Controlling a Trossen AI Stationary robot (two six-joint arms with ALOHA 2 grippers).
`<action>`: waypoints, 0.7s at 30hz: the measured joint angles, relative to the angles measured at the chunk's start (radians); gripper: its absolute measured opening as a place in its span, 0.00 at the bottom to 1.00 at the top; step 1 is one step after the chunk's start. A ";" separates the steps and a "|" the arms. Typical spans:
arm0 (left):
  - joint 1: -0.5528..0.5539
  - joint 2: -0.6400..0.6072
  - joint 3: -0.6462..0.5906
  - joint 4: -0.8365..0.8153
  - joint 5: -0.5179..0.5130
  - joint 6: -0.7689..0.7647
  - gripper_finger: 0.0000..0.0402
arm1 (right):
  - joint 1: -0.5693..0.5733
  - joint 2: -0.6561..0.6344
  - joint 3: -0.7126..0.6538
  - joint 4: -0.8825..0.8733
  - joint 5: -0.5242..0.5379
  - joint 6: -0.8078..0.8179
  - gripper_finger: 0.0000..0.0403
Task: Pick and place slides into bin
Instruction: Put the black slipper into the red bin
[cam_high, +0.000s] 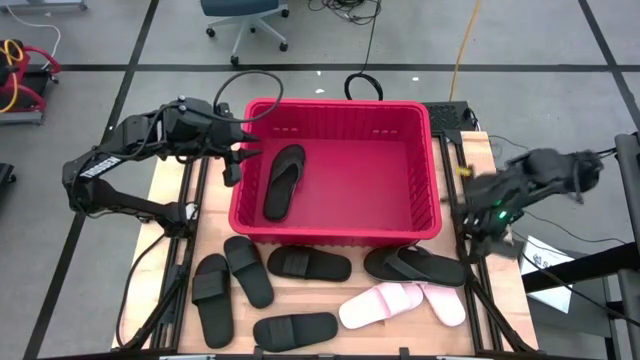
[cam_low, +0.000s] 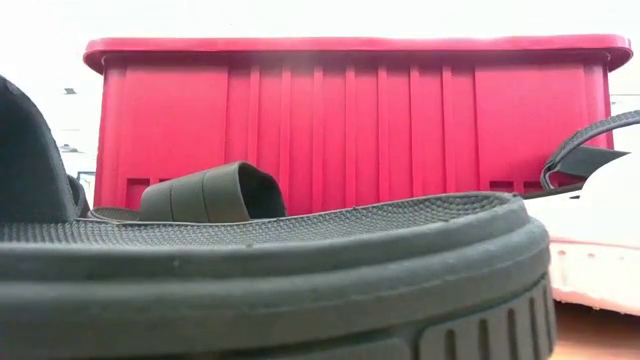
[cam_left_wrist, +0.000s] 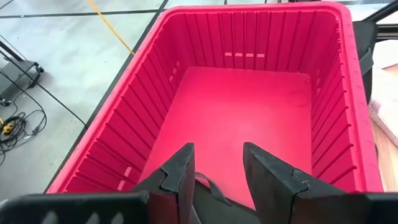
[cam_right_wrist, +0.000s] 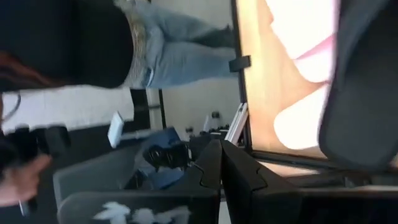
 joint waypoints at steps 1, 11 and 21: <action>0.000 0.000 0.000 0.000 0.000 -0.002 0.33 | 0.032 0.006 -0.022 0.029 0.002 0.004 0.00; 0.000 0.000 0.000 0.000 0.000 0.012 0.33 | 0.372 0.015 -0.210 0.215 0.225 0.235 0.00; 0.000 0.000 0.000 0.000 0.000 0.035 0.33 | 0.567 0.039 -0.395 0.402 0.519 0.379 0.00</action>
